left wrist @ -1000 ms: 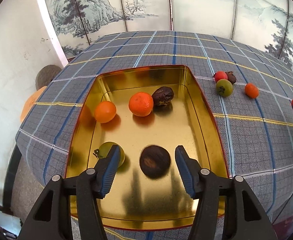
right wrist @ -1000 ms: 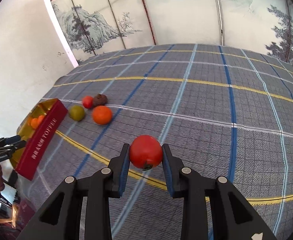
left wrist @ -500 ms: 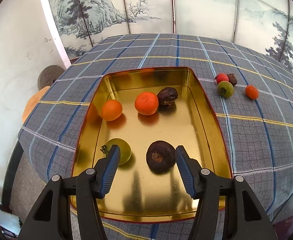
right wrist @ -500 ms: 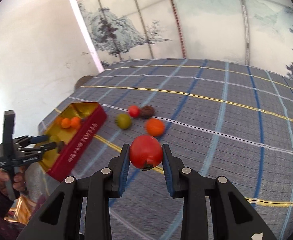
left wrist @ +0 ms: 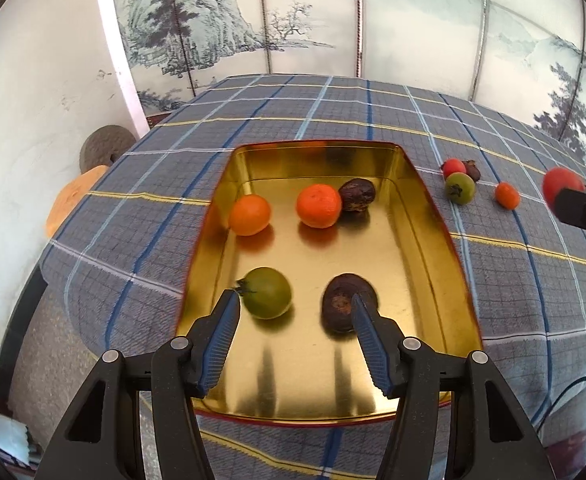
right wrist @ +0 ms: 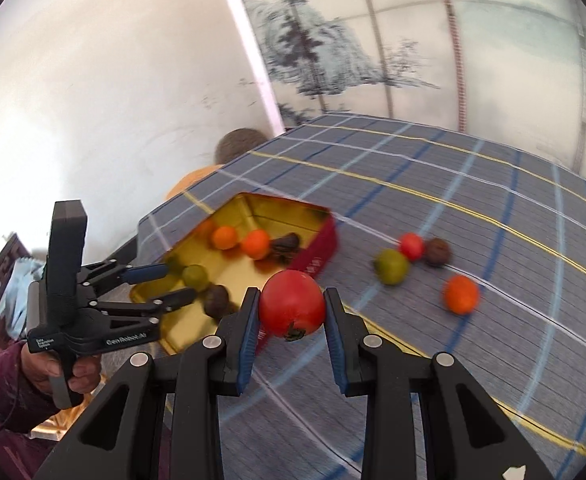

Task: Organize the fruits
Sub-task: 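Lower the red fruit into the tin and open the right gripper, then move the left gripper to the large green lime and close on it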

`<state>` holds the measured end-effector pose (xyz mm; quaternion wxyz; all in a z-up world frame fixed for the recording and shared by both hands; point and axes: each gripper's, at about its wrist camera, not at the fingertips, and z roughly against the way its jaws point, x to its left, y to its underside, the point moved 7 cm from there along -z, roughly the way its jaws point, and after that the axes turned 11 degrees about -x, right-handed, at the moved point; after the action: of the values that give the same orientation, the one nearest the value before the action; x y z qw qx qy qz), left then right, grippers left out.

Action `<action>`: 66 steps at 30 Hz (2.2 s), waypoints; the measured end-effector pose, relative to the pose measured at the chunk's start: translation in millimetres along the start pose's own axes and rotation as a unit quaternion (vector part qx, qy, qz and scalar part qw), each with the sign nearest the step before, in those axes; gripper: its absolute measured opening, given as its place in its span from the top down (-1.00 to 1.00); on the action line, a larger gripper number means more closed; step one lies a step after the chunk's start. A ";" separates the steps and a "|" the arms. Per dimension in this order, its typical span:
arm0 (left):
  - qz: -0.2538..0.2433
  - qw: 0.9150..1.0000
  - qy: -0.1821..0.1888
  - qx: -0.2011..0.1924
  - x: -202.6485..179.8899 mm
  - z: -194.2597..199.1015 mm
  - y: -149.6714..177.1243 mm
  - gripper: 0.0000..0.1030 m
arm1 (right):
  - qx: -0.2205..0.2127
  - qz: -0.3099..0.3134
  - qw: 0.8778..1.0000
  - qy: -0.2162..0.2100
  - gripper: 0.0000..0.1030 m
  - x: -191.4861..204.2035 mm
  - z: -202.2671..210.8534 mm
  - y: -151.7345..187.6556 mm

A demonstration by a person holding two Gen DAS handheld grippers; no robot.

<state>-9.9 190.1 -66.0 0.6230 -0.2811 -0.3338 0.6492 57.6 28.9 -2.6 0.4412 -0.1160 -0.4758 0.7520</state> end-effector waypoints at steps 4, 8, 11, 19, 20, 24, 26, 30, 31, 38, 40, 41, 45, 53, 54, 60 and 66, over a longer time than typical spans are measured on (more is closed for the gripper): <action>0.000 1.000 -0.011 -0.005 11.2 2.6 2.7 -0.15 | 0.011 0.004 1.000 -0.018 0.44 15.6 -18.4 -2.3; 0.009 1.000 -0.014 -0.009 22.6 3.7 3.9 -0.16 | 0.028 0.003 0.999 -0.030 0.44 25.8 -41.2 -1.6; 0.011 1.000 -0.017 -0.011 28.1 4.0 5.5 -0.16 | 0.041 0.003 0.998 -0.036 0.44 32.8 -58.6 -0.2; 0.014 1.000 -0.023 -0.014 39.5 5.0 10.6 -0.19 | 0.068 0.016 0.997 -0.039 0.44 49.8 -98.1 3.0; 0.015 0.999 -0.024 -0.016 41.2 5.5 11.0 -0.20 | 0.070 0.018 0.997 -0.038 0.44 51.3 -102.4 2.9; 0.015 0.999 -0.027 -0.018 46.9 7.6 13.4 -0.24 | 0.078 0.022 0.996 -0.038 0.44 57.1 -116.3 3.4; 0.017 0.999 -0.027 -0.018 49.0 7.6 14.0 -0.24 | 0.081 0.023 0.996 -0.038 0.44 58.8 -120.5 4.4; 0.020 0.999 -0.027 -0.014 51.7 7.6 16.7 -0.25 | 0.087 0.023 0.995 -0.037 0.43 62.2 -131.8 4.1; 0.019 0.999 -0.027 -0.013 51.8 7.6 17.4 -0.25 | 0.086 0.022 0.995 -0.037 0.42 63.1 -134.1 3.3; 0.015 0.999 -0.032 -0.011 53.7 11.4 19.1 -0.27 | -0.007 -0.046 0.997 -0.060 -0.24 48.3 -108.1 -30.9; 0.015 0.999 -0.032 -0.010 54.5 12.0 19.3 -0.29 | -0.028 -0.058 0.997 -0.047 -0.27 35.2 -93.2 -36.4; 0.016 0.999 -0.031 -0.010 54.6 12.5 19.5 -0.30 | -0.035 -0.062 0.997 -0.036 -0.32 24.4 -83.3 -36.0; 0.011 1.000 -0.024 -0.013 49.6 17.0 17.6 -0.31 | -0.046 -0.075 0.995 0.040 -0.52 -31.3 -42.2 -16.1; -0.015 0.999 0.041 -0.023 10.9 22.9 -0.1 -0.31 | 0.009 -0.106 0.962 0.250 -0.63 -168.4 46.8 67.7; -0.021 0.998 0.050 -0.025 2.4 24.5 -4.1 -0.31 | 0.013 -0.112 0.957 0.268 -0.65 -180.2 55.0 75.0; -0.040 0.989 0.140 -0.015 -58.8 19.9 -36.2 -0.31 | 0.042 -0.117 0.922 0.367 -0.91 -239.8 93.8 103.6; -0.061 0.979 0.196 0.000 -121.0 -7.7 -71.5 -0.31 | 0.059 -0.118 0.911 0.390 -0.99 -252.6 96.6 109.4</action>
<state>48.5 70.3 -20.9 0.7145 -0.3819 -0.2218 0.5427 87.1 -243.0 -103.9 0.6834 -0.3167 -0.2308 0.6160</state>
